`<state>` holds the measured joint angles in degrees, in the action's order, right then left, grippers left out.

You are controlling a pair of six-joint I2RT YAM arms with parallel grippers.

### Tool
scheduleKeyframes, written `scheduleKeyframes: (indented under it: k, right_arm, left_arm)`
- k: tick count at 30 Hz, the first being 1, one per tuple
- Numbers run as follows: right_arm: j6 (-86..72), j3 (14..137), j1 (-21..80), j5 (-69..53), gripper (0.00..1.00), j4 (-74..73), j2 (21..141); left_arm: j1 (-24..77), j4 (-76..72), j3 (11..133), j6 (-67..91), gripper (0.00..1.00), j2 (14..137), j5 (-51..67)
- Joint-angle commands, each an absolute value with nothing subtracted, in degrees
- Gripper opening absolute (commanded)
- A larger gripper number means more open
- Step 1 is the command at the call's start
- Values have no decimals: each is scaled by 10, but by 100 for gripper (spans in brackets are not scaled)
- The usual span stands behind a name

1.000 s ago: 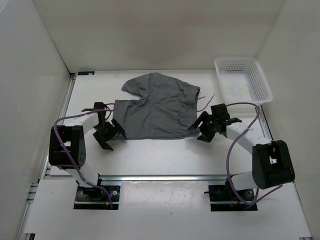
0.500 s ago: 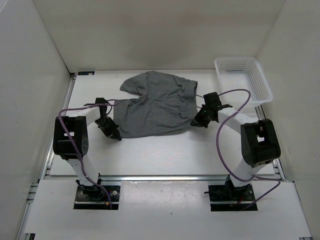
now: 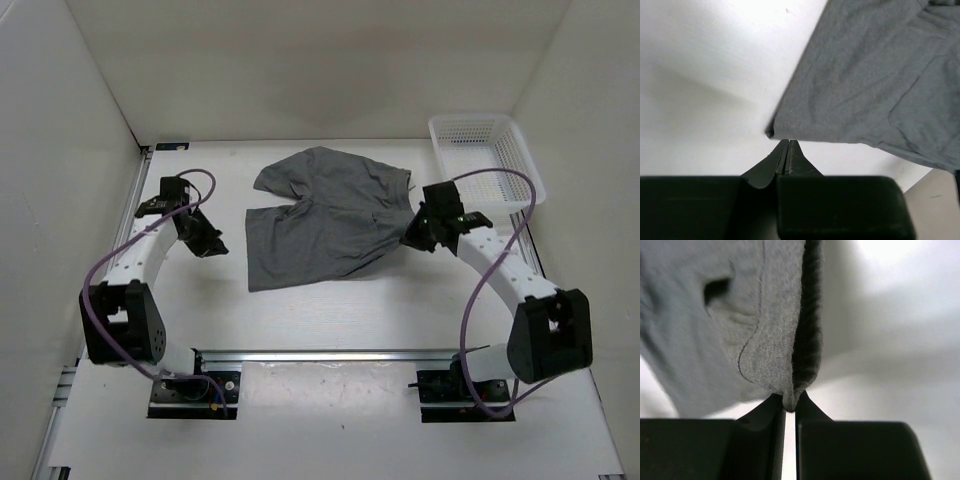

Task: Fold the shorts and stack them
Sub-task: Flatten the shorts out

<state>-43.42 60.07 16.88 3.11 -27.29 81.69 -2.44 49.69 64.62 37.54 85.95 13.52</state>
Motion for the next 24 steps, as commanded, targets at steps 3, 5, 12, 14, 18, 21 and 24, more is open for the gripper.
scheduleKeyframes:
  k: [3,5,12,14,18,21,24]
  right_arm:
    - [-471,441,185,93,68,-368,729]
    - [-489,397,173,106,86,-381,700]
    - [-532,398,156,88,87,-388,637]
    - [-539,403,142,46,89,-369,642]
    - [-550,385,118,-29,92,-310,670]
    - [-564,360,103,-64,92,-245,675]
    - [-570,349,90,-78,91,-209,683]
  left_arm:
    - [12,516,564,392,12,792,135]
    - [33,516,537,399,20,792,141]
    - [79,490,507,418,96,797,148]
    - [79,483,513,418,100,822,148]
    - [84,461,526,418,100,873,142]
    - [96,451,533,418,96,912,142]
    - [102,439,538,425,81,939,135]
